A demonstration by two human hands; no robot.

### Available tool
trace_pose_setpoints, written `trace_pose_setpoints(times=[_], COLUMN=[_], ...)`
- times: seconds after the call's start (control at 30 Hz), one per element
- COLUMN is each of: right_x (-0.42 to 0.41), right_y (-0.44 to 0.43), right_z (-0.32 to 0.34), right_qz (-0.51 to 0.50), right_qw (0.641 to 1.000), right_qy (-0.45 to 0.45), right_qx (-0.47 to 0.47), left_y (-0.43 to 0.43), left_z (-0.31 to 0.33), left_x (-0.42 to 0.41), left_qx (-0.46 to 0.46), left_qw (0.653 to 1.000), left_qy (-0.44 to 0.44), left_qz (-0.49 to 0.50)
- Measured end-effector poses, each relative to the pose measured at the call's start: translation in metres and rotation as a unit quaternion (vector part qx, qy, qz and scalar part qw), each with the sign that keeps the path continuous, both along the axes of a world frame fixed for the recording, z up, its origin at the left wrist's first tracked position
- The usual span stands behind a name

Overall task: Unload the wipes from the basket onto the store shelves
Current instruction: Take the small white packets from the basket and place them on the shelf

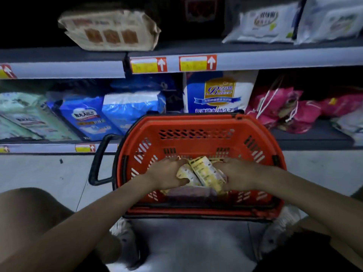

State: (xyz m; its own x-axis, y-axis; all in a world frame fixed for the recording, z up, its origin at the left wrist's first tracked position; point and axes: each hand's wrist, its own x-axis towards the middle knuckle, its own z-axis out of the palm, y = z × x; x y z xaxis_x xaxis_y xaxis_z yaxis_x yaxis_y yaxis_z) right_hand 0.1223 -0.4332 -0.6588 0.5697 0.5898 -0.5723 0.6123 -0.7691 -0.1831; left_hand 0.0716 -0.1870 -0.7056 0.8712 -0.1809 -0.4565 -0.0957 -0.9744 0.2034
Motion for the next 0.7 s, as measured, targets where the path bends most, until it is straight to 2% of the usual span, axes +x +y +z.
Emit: trace_pose_setpoints(times=[0.23,0.4,0.53,0.7], right_x=[-0.002,0.002,0.009,0.011], right_y=[-0.01,-0.02,-0.027,-0.036], right_z=[-0.035,-0.047,-0.052,-0.055], right_qz=[0.054,0.071,0.069,0.061], right_qw=[0.994,0.989,0.99,0.991], right_qy=[-0.008,0.006,-0.003,0.001], right_qx=[-0.092,-0.126,-0.125,-0.116], left_y=[-0.032,-0.041,-0.041,-0.051], left_z=[-0.062,-0.095,-0.115,-0.118], left_x=[0.025,0.04,0.055,0.057], left_qx=[0.004,0.044,0.042,0.028], left_qw=[0.986,0.969,0.955,0.952], left_qy=[0.154,0.206,0.264,0.287], left_qz=[-0.071,-0.13,-0.127,-0.105])
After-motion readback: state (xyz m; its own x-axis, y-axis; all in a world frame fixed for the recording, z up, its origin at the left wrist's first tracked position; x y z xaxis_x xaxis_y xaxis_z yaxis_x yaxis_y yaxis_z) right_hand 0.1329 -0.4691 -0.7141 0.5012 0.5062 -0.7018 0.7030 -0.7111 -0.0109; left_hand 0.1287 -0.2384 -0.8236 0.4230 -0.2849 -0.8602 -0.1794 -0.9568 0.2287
